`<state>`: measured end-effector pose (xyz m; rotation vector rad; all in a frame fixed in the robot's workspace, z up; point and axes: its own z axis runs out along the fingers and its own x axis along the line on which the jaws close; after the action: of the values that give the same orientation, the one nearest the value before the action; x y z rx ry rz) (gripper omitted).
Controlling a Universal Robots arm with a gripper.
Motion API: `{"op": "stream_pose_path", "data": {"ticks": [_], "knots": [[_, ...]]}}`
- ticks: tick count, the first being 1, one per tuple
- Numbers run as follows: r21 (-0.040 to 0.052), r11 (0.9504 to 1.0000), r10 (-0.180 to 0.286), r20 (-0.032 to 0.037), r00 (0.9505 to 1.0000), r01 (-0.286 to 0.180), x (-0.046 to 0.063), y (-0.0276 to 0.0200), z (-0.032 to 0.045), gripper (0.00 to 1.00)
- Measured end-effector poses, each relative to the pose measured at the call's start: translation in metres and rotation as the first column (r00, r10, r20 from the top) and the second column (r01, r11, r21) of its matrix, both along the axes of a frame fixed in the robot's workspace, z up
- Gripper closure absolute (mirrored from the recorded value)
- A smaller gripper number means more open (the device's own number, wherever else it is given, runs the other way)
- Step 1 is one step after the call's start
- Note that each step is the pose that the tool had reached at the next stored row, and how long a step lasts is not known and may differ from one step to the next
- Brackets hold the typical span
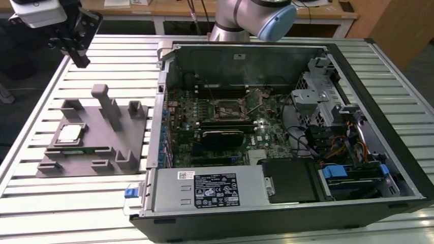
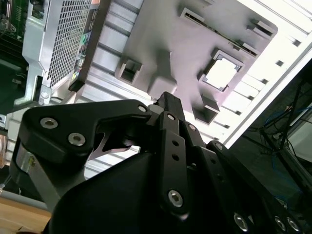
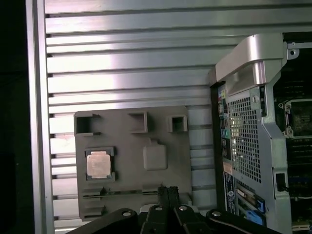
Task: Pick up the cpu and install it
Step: 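Reach for the cpu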
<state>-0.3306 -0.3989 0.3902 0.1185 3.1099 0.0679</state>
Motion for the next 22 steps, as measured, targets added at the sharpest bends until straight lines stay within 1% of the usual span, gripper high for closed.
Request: {"op": "stream_pose_path", "data": {"ticks": [5, 14, 22], "knots": [[-0.0001, 1.0, 0.0, -0.0001, 1.0, 0.0, -0.006, 0.0, -0.0065, 0.89], [-0.0001, 1.0, 0.0, -0.0002, 1.0, 0.0, -0.011, 0.0005, -0.0194, 0.89], [-0.0001, 1.0, 0.0, -0.0001, 1.0, 0.0, -0.017, 0.0032, -0.0299, 0.89]]}}
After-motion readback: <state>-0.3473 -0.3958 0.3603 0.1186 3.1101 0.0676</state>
